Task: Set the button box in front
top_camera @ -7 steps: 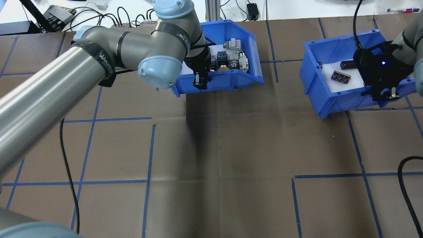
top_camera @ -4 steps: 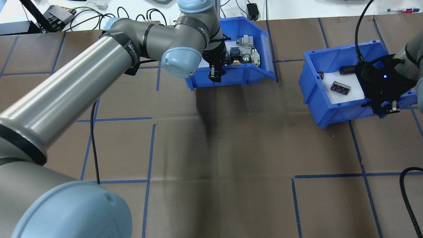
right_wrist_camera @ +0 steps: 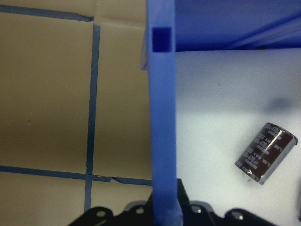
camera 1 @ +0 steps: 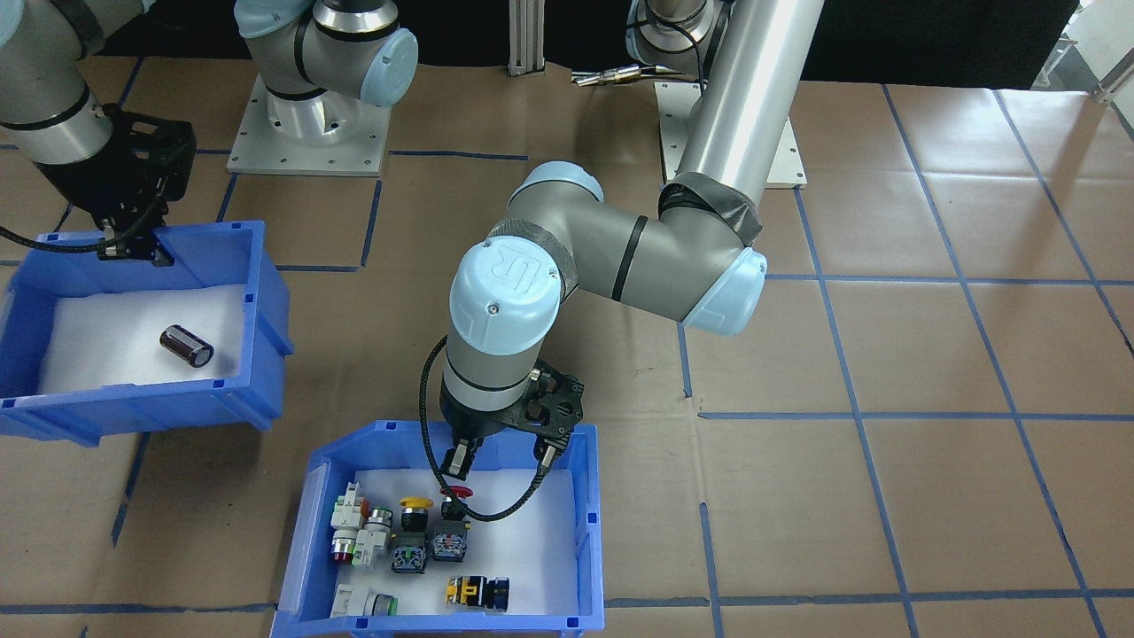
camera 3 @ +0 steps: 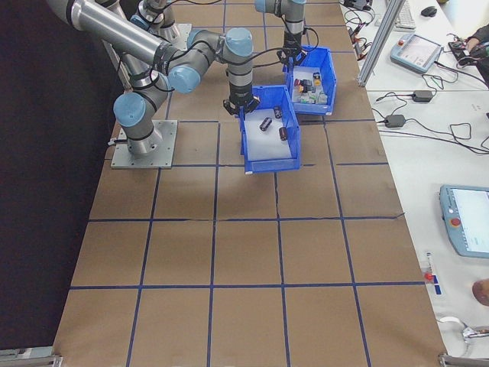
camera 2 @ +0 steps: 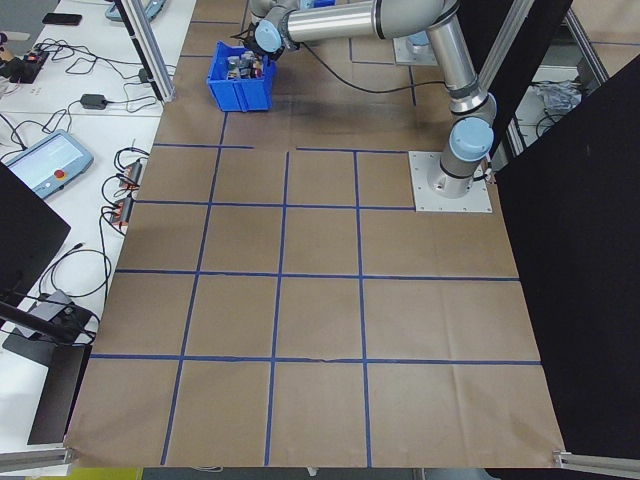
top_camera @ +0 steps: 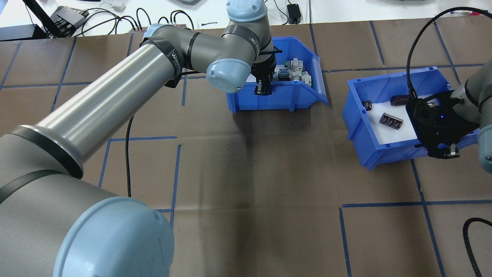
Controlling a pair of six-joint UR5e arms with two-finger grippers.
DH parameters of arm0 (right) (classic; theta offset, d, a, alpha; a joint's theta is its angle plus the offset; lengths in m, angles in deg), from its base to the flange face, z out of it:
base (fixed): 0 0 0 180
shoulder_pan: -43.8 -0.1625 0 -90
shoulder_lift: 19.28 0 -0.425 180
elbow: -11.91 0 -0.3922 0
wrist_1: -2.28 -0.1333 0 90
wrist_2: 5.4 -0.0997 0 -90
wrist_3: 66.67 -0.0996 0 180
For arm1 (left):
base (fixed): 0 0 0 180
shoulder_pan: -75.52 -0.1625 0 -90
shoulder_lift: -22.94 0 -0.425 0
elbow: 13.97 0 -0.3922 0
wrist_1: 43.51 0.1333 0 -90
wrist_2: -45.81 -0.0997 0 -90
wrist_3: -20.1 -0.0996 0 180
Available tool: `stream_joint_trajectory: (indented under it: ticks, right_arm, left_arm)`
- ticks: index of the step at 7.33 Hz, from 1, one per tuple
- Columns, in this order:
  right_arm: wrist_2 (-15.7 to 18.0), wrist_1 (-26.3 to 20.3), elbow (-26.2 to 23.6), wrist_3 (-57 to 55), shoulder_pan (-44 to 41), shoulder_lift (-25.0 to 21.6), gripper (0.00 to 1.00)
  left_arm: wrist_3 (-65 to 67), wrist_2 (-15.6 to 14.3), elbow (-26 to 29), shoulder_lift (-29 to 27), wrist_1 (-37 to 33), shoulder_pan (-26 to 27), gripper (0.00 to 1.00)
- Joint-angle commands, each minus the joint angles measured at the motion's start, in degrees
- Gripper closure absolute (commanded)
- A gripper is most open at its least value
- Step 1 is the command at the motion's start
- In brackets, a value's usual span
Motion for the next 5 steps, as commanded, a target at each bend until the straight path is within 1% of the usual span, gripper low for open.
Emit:
stream_joint_trajectory:
  ticks: [1, 2, 3, 4, 5]
  right_arm:
    - [-0.4, -0.26, -5.17, -1.4, -0.52, -5.87, 0.97]
    - [-2.75, -0.61, -7.28, -1.68, -0.69, -8.07, 0.97]
    - [-3.12, -0.61, -9.22, -2.11, -1.65, -10.01, 0.97]
    - [-3.12, -0.35, -9.93, -6.12, -5.06, -10.55, 0.97]
    - [-3.04, 0.09, -9.85, -11.73, -10.14, -10.12, 0.97]
  left_arm:
    - [0.34, 0.07, -0.23, 0.86, 0.02, -0.25, 0.13]
    - [0.34, -0.19, -0.41, 3.22, -1.11, -0.17, 0.04]
    - [-1.66, -0.19, -0.93, 7.42, -6.25, -0.95, 0.01]
    - [-9.08, -0.54, -2.41, 11.29, -10.48, -3.13, 0.0]
    - [-14.81, -0.63, -3.13, 14.37, -14.44, -6.37, 0.0]
